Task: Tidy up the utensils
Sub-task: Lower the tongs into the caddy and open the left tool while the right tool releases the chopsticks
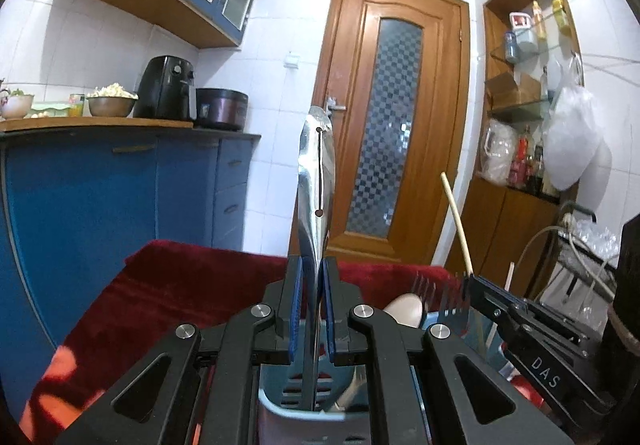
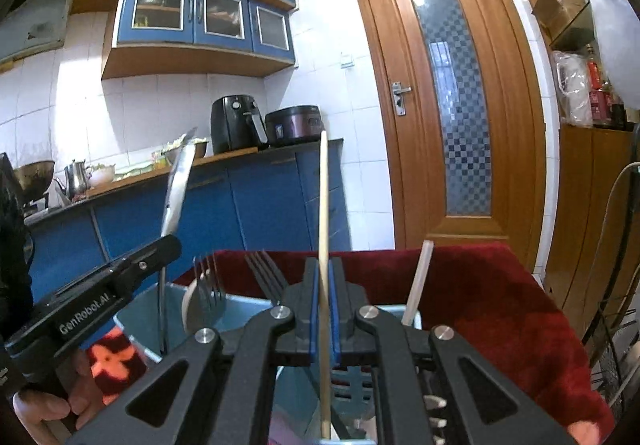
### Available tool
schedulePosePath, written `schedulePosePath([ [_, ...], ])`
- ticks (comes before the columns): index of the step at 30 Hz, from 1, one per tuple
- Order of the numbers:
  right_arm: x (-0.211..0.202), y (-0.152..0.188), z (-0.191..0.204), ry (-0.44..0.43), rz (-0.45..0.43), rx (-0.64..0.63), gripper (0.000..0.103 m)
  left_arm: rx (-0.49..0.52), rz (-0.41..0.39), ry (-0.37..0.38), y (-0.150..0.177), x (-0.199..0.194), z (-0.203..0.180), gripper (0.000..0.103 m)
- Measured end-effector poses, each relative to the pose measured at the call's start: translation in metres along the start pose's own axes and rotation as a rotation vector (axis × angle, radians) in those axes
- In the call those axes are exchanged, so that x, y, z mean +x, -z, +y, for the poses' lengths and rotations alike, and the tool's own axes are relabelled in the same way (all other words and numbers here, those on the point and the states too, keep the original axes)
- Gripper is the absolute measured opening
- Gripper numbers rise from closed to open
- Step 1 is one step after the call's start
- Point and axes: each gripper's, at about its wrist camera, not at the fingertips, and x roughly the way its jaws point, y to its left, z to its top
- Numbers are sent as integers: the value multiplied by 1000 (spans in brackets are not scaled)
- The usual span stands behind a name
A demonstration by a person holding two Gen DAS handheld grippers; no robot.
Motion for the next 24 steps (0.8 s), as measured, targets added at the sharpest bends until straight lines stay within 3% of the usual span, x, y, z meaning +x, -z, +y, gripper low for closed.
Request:
schedulePosePath([
  [7, -6, 3, -5, -14, 20, 25, 7, 33, 47, 4, 11, -3, -2, 10],
  [14, -14, 6, -3, -6, 37, 5, 10, -2, 93, 51, 9, -11, 1, 12],
  [19, -21, 7, -1, -16, 52, 16, 21, -3, 129, 65, 6, -20, -1, 16],
  [24, -34, 3, 6, -23, 54, 2, 21, -21, 171, 92, 2, -32, 3, 16],
])
